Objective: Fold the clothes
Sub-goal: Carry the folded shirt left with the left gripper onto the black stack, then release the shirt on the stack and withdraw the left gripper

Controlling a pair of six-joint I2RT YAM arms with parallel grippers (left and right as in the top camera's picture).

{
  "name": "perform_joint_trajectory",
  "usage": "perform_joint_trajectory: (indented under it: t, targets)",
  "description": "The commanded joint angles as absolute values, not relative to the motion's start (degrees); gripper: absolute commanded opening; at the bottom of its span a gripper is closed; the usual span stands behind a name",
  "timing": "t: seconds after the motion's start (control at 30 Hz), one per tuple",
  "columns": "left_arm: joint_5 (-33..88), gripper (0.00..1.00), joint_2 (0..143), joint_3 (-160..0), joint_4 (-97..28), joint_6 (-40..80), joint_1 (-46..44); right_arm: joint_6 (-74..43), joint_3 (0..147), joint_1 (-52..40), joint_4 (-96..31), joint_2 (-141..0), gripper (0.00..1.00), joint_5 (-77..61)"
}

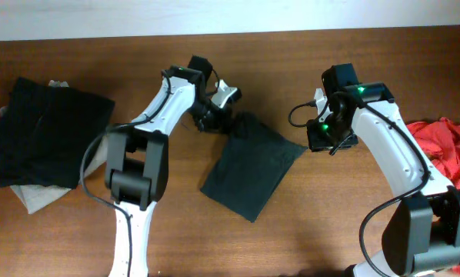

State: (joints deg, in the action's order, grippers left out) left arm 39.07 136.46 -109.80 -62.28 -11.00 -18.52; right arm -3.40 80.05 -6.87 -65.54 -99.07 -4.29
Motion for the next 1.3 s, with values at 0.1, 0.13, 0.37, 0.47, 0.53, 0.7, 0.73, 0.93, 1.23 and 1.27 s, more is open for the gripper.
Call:
perform_joint_trajectory:
  t: [0.1, 0.13, 0.37, 0.47, 0.53, 0.7, 0.73, 0.93, 1.23, 1.27]
  targets:
    - [42.2, 0.93, 142.7, -109.9, -64.5, -12.6, -25.1, -3.4, 81.1, -6.6, -66.2, -98.0, 0.42, -4.1]
    - [42.2, 0.76, 143.0, -109.9, -64.2, -12.8, -25.9, -3.4, 81.1, -6.5, -66.7, -98.0, 0.42, -4.1]
    - [42.0, 0.00, 143.0, -112.6, -65.0, -12.3, -22.0, -3.4, 81.1, -6.5, -67.1, -98.0, 0.37, -3.8]
    - [42.0, 0.00, 143.0, -120.1, -71.2, -12.3, -15.8, -3.4, 81.1, -5.1, -67.1, -97.3, 0.36, -3.8]
    - [41.8, 0.01, 142.8, -126.5, -75.9, -12.3, -11.1, -3.4, 81.1, -3.0, -67.1, -96.1, 0.36, -3.8]
    - [27.3, 0.01, 140.0, -142.7, -87.8, -12.3, -1.3, -2.0, 81.1, 2.8, -68.0, -93.9, 0.37, -3.8]
    - [26.9, 0.01, 138.8, -144.6, -88.8, -12.3, 0.4, -1.7, 81.1, 3.9, -68.4, -93.9, 0.37, -3.8]
    - [14.5, 0.01, 129.6, -147.6, -94.5, -7.6, 12.5, -1.4, 81.1, 8.1, -68.9, -93.9, 0.38, -3.8]
    - [7.5, 0.00, 121.9, -136.4, -95.0, 0.7, 25.6, -1.2, 81.1, 8.3, -69.7, -93.9, 0.37, -3.8]
    - [7.4, 0.00, 121.9, -134.3, -92.3, 0.4, 26.5, -1.2, 81.1, 8.3, -69.7, -93.9, 0.38, -3.8]
